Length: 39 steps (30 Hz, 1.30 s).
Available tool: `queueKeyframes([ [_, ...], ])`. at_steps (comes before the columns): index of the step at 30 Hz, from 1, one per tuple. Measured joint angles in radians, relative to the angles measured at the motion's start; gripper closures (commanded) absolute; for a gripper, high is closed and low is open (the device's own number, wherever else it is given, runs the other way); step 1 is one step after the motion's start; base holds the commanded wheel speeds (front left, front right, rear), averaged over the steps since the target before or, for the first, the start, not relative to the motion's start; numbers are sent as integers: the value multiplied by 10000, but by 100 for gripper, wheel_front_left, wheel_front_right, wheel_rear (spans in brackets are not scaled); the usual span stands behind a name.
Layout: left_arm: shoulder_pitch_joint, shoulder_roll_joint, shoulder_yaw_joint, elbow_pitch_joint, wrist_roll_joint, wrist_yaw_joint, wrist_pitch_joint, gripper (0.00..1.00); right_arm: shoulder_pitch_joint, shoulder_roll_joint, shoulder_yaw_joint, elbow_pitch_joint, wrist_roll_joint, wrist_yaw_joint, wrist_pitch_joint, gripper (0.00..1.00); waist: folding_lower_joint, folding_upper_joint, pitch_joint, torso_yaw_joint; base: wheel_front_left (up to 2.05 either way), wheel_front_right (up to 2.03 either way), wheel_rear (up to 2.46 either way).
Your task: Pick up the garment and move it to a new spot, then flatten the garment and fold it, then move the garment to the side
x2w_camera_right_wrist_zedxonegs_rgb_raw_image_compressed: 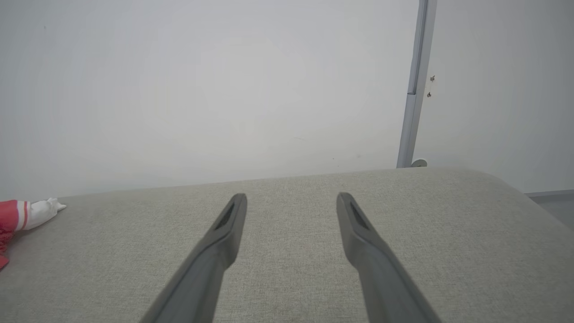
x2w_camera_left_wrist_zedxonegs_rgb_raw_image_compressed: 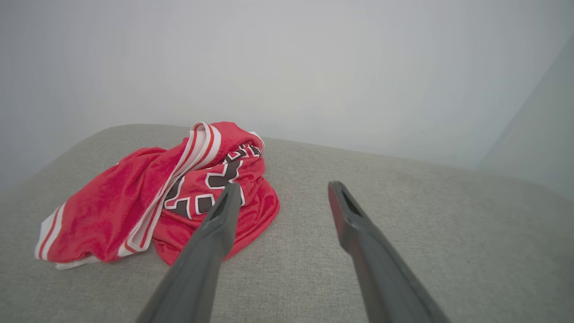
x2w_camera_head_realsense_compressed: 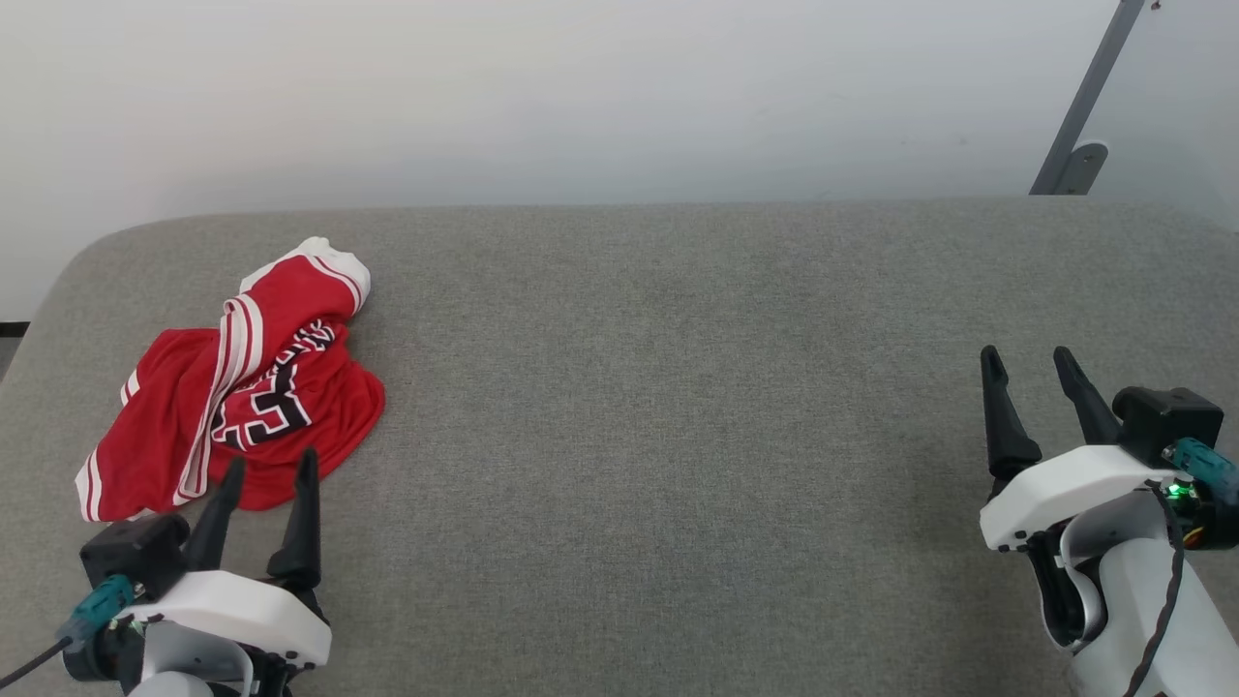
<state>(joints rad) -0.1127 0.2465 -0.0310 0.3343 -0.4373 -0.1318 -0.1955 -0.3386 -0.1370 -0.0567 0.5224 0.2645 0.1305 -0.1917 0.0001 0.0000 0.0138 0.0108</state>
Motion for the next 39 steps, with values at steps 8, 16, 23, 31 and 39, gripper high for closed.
queueKeyframes([
  [8,-72,130,40,-6,127,0,-173,0,-26,-23,-86,42,-443,0,-190,0,0,0,61,5,0,0,0],
  [16,-230,253,-182,127,407,0,-337,0,-103,-17,-221,73,-851,0,-347,0,0,0,145,115,0,0,0],
  [23,-370,272,-274,414,782,0,-462,0,-9,12,-255,73,-1131,0,-485,0,0,0,145,665,0,0,0],
  [31,-212,115,161,596,1277,0,-612,0,24,282,546,230,-1292,2,-635,0,0,0,134,1824,0,0,0],
  [39,163,-232,652,619,1484,0,-660,0,-28,543,1450,598,-1127,2,-698,0,0,0,124,3264,0,0,0],
])
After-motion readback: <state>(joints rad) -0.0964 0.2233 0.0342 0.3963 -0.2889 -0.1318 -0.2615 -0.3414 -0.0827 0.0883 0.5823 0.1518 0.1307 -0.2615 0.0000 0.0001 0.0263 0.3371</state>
